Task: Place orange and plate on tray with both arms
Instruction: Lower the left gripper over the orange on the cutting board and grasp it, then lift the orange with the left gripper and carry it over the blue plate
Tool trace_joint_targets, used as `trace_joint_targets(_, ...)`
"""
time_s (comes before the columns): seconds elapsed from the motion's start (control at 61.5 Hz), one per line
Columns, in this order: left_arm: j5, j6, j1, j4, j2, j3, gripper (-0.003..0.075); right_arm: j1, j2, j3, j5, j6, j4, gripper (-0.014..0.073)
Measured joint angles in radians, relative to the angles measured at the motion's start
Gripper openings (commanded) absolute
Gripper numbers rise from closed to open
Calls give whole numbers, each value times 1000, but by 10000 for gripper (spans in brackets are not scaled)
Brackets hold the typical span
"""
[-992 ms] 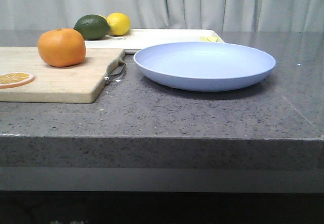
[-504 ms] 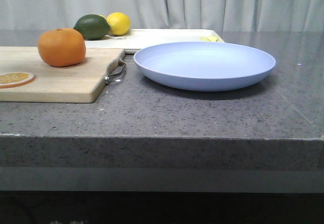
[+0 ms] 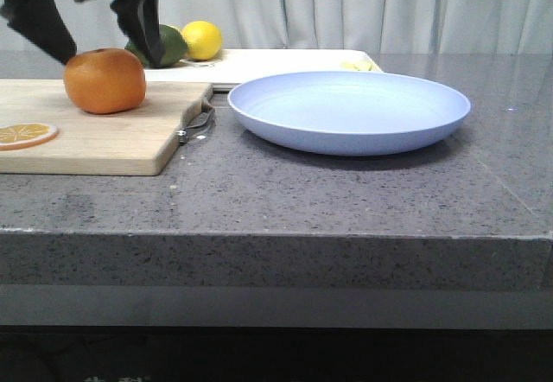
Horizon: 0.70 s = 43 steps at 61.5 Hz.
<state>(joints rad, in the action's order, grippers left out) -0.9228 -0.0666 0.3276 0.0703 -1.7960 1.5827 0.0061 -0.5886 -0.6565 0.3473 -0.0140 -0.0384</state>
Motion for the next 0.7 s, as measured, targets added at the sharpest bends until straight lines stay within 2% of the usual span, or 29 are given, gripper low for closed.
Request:
trace_joint_targets(0.13,-45,0,0,0,-26,0,671,0,0,0,0,0,0,601)
trace_joint_targets(0.211,-59,2,0,0,-35,1,632,0,0,0,0,0,0,601)
trace_joint_targets(0.277,-61,2,0,0,-36,2,551,0,0,0,0,0,0,601)
trace_joint_targets(0.407,-68,2,0,-2,-36,21,328,0,0,0,0,0,0,601)
trace_joint_targets(0.521,-78,2,0,0,-36,41,194,0,0,0,0,0,0,601)
trace_joint_targets(0.602,-99,2,0,0,-37,70,138,0,0,0,0,0,0,601)
trace_joint_targets(0.699,-122,2,6,8,-39,123,130,0,0,0,0,0,0,601)
